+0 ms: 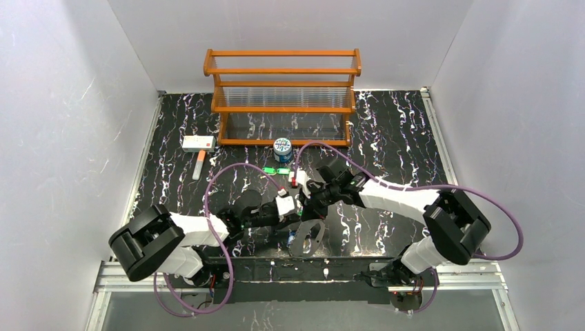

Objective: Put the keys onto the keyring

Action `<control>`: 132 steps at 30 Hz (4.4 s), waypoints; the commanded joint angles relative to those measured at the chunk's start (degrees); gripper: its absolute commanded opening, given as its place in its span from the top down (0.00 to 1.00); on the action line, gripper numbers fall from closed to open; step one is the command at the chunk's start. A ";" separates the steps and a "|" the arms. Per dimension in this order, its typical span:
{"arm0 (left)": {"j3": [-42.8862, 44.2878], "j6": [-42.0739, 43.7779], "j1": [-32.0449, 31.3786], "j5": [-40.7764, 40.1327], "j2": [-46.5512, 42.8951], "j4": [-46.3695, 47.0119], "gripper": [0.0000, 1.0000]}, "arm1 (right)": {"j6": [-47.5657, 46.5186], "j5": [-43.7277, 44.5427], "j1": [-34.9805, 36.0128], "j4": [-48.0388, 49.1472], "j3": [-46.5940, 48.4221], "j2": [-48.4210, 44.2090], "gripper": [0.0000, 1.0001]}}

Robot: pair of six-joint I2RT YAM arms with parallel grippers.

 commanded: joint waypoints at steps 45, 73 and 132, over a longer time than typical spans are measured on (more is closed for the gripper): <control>-6.61 -8.67 0.06 4.56 5.81 35.62 1.00 | 3.92 -0.71 -2.41 39.52 -26.34 -21.55 0.65; -4.65 -13.16 1.84 8.66 5.70 39.48 1.00 | 2.54 2.80 -2.41 38.97 -29.22 -27.38 0.73; 16.19 8.82 1.56 -23.29 -15.54 -35.97 1.00 | 31.68 40.57 -3.60 39.30 -28.88 -31.92 0.01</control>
